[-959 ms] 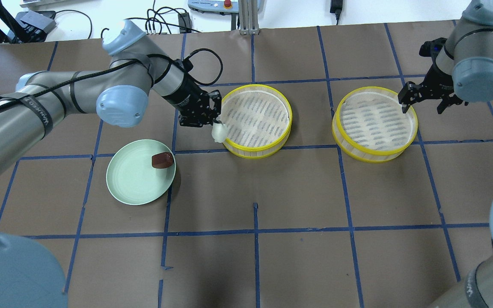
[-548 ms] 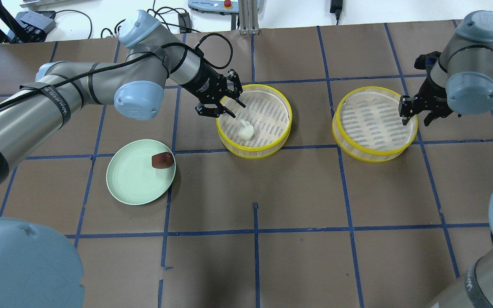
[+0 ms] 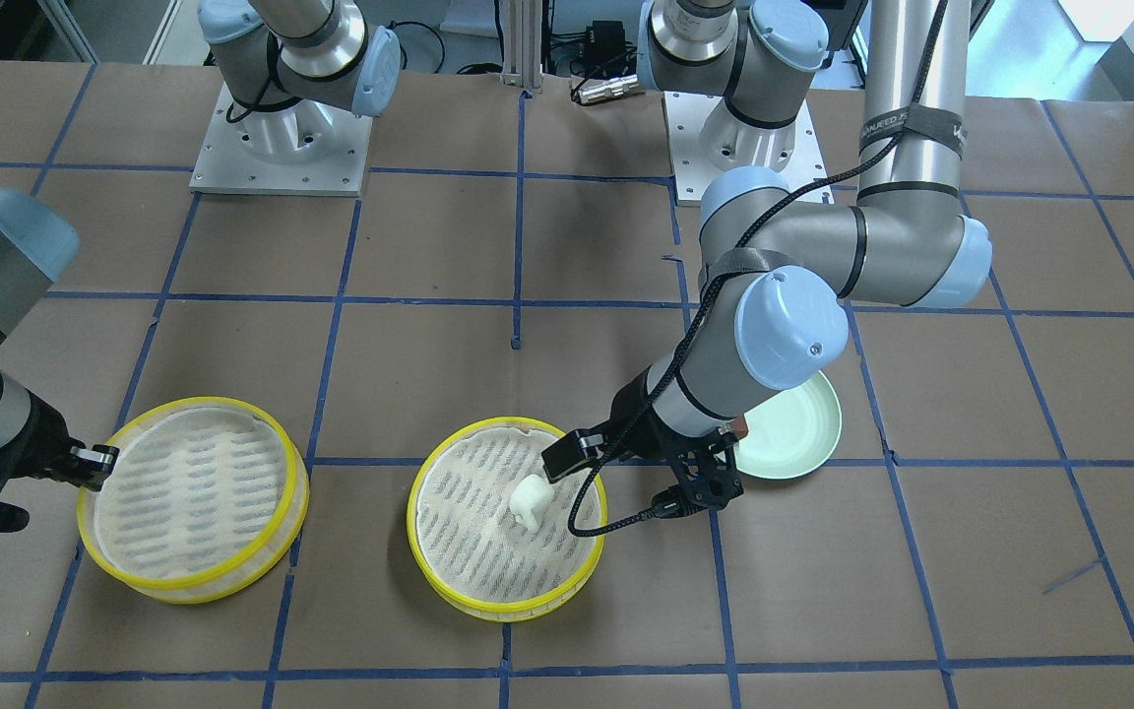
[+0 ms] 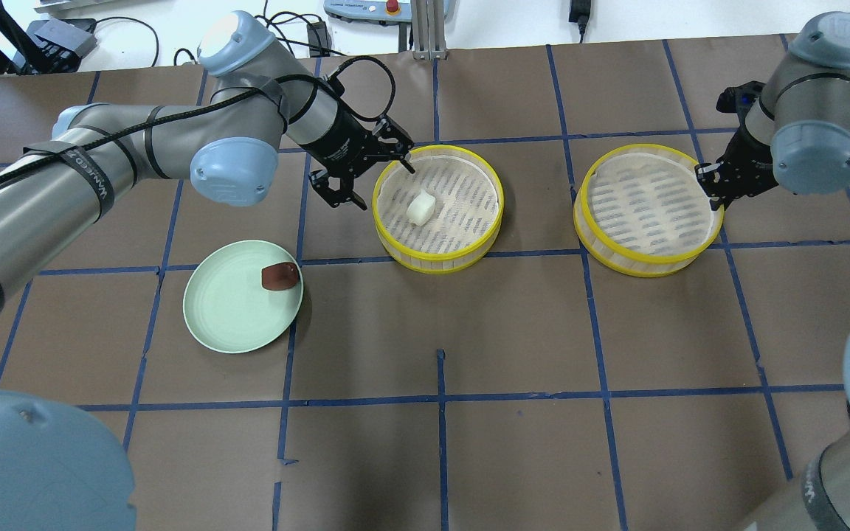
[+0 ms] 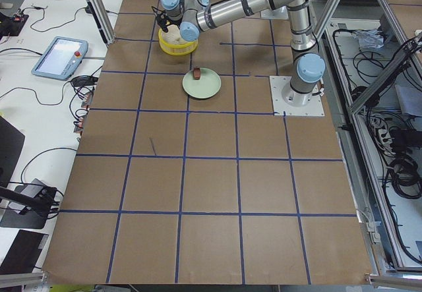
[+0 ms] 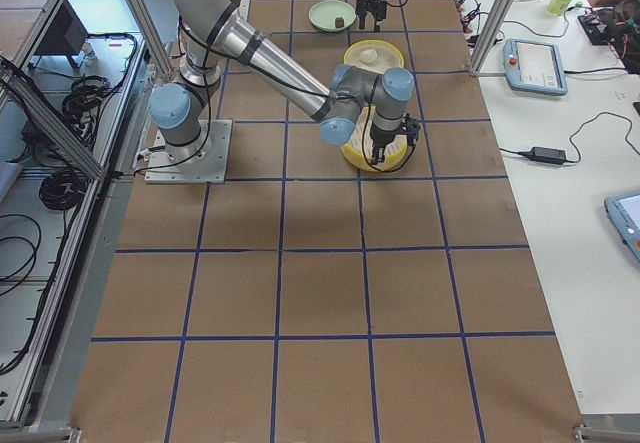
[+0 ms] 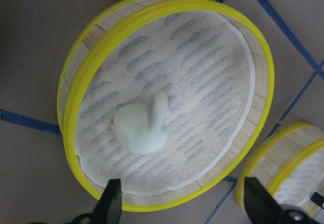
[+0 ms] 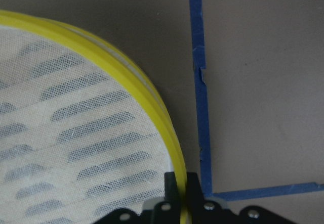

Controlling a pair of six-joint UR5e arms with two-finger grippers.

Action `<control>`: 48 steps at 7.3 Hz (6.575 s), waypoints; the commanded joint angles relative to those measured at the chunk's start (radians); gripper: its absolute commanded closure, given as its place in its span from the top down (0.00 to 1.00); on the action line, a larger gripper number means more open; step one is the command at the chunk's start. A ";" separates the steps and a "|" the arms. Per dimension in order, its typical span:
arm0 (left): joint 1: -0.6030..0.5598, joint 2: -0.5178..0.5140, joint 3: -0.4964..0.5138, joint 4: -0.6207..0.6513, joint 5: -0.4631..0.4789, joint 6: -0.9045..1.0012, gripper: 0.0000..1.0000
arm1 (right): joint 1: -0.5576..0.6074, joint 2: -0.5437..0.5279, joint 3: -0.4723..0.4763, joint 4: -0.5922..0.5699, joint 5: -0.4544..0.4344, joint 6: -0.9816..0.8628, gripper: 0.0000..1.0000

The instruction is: Stack buns with steamer

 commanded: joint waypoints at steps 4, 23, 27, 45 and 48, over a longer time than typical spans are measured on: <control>0.017 0.006 -0.157 -0.049 0.476 0.467 0.98 | 0.141 -0.065 -0.219 0.202 0.031 0.134 0.03; 0.129 0.062 0.087 -0.293 -0.432 -0.052 1.00 | 0.553 0.033 -0.223 0.243 0.029 0.815 0.04; 0.101 0.276 0.110 -0.374 -0.133 -0.018 0.99 | 0.553 0.035 -0.223 0.237 0.029 0.813 0.06; 0.108 0.412 0.085 -0.518 0.306 0.416 1.00 | 0.345 -0.364 -0.311 0.756 0.078 0.219 0.99; 0.108 0.412 0.084 -0.523 0.306 0.416 1.00 | 0.345 -0.370 -0.311 0.759 0.067 0.249 0.99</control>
